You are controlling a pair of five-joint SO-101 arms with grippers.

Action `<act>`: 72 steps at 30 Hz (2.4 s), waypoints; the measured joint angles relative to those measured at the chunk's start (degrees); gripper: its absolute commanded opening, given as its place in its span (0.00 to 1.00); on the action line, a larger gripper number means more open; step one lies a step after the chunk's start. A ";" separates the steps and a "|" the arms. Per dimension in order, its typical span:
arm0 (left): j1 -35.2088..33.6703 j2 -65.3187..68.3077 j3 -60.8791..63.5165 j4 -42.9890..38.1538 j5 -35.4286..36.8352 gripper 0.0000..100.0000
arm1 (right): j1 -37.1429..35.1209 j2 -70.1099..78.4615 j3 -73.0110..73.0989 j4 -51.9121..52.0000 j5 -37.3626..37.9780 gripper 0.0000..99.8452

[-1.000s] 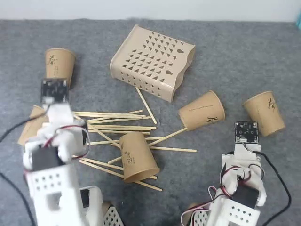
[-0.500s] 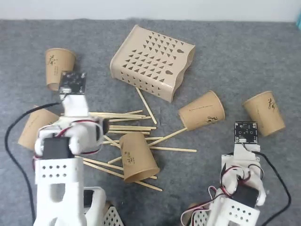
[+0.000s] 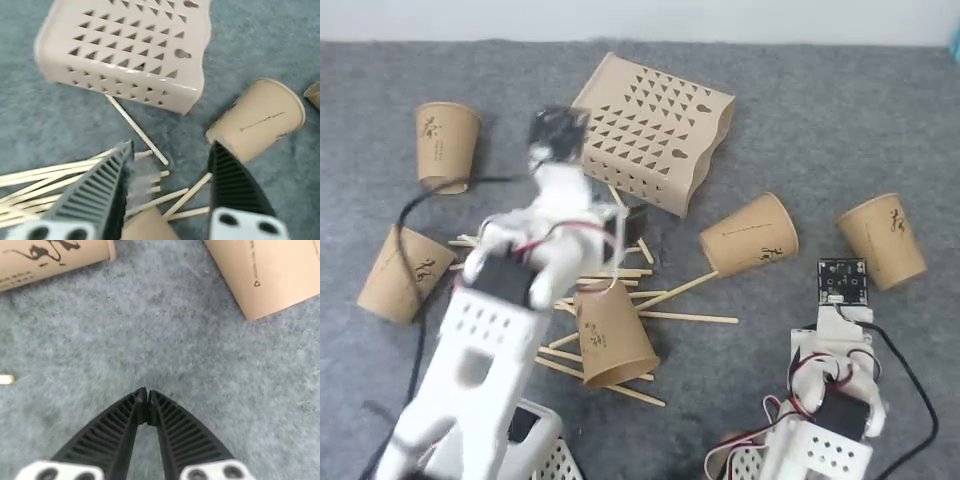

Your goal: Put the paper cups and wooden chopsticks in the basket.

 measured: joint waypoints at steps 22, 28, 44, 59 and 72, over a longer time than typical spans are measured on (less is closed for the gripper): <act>6.42 60.48 -46.15 -0.62 1.32 0.28 | 0.00 0.00 0.44 -1.23 0.00 0.01; 2.90 62.33 -47.91 -3.52 1.58 0.28 | 0.00 0.00 0.44 -1.23 0.00 0.01; 2.81 67.78 -50.55 -10.73 -9.32 0.08 | 0.00 0.00 0.44 -1.23 0.00 0.01; 1.67 54.59 -50.81 2.55 -8.53 0.23 | 0.88 0.00 0.35 -2.55 0.00 0.01; 3.43 54.33 -47.47 -3.96 -15.30 0.29 | 0.88 0.00 0.35 -2.55 0.00 0.01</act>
